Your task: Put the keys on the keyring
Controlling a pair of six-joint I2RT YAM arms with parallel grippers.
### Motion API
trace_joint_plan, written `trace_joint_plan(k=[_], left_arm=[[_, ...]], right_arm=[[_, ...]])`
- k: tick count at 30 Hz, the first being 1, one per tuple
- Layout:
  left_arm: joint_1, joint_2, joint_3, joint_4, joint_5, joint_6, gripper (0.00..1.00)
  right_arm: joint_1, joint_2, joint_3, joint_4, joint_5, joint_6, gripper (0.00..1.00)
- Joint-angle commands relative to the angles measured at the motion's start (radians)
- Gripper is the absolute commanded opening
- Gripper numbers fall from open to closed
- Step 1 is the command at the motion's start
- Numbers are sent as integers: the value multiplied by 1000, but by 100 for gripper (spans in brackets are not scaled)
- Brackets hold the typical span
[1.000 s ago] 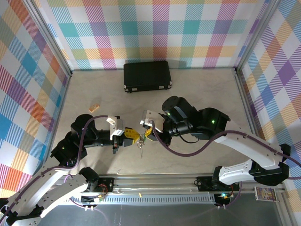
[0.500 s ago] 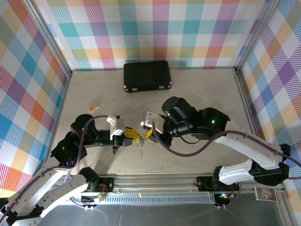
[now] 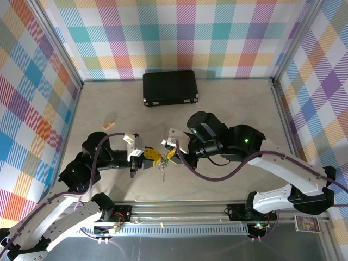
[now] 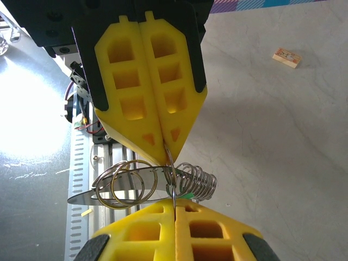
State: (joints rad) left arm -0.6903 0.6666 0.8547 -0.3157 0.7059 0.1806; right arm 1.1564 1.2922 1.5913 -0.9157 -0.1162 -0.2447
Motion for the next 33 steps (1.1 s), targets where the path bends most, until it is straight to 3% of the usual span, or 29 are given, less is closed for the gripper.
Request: trace_joint_plan(k=[1,33], left_arm=[[11,-4,-5,8,11,12,0],[11,-6,-5,14,20,5,0]], right_arm=[[8,-2,-1,29,-13,-5,0],[14,42,25,56,-32,-43,0]])
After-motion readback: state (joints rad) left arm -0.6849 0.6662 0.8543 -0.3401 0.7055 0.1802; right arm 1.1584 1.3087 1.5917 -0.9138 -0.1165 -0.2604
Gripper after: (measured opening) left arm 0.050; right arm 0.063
